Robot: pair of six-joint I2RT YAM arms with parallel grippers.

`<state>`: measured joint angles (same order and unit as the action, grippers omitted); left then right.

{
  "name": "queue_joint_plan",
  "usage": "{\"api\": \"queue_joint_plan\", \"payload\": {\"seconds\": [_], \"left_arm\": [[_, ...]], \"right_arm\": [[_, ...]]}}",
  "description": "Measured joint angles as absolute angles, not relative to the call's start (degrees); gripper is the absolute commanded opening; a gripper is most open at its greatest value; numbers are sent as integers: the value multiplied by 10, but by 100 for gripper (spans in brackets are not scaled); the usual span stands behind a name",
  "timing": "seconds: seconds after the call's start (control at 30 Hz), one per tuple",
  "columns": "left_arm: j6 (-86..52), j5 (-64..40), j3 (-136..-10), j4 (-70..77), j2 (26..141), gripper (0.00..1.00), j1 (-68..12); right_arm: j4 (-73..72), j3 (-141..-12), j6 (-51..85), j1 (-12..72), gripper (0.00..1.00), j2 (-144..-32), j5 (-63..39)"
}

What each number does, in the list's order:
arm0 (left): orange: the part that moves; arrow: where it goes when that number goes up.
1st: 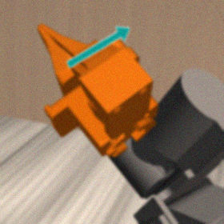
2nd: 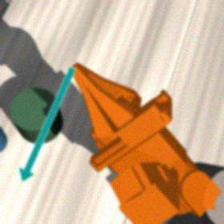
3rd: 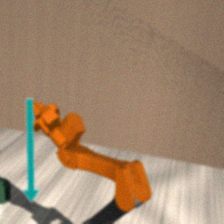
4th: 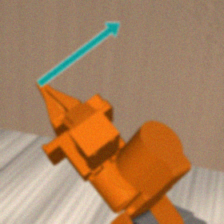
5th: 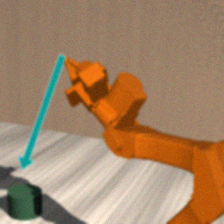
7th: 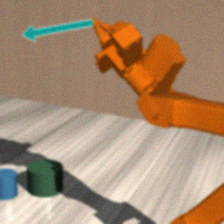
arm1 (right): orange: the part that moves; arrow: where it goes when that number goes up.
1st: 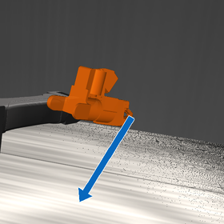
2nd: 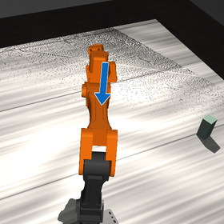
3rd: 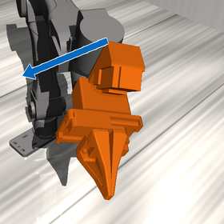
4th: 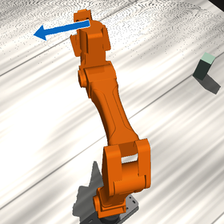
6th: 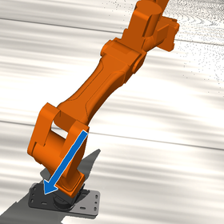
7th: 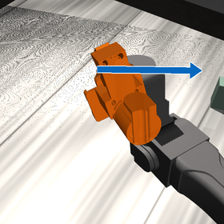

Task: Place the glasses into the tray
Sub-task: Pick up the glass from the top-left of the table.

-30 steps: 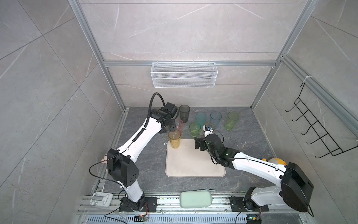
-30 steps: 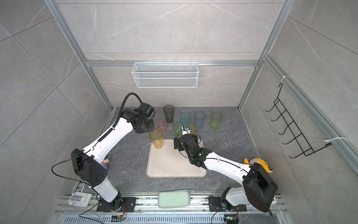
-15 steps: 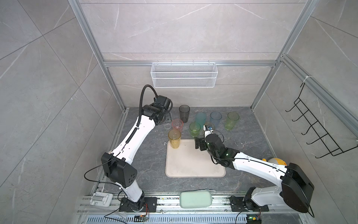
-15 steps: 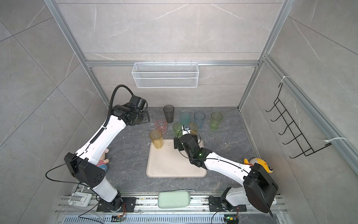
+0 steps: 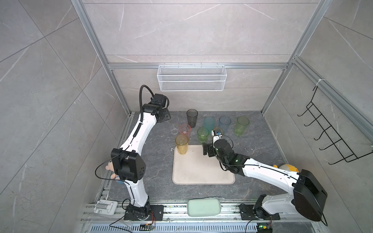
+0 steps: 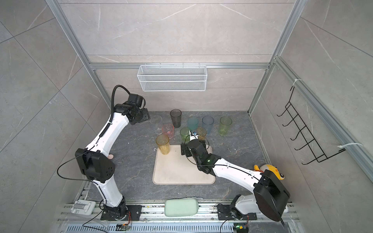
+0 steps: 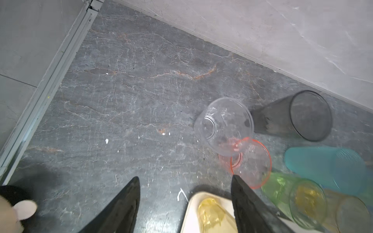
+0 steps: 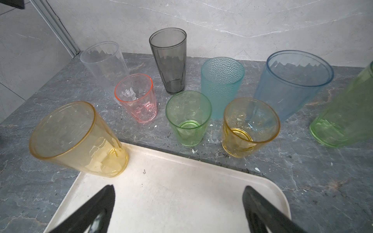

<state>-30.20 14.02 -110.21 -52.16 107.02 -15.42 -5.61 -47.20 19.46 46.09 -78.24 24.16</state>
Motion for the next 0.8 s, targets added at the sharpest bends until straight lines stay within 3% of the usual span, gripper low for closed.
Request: {"api": "queue_joint_plan", "payload": {"seconds": [0.8], "left_arm": [[-317, 68, -1235, -540, 1242, 62, -142]], "right_arm": [[-44, -472, 195, 461, 100, -782, 241]]}}
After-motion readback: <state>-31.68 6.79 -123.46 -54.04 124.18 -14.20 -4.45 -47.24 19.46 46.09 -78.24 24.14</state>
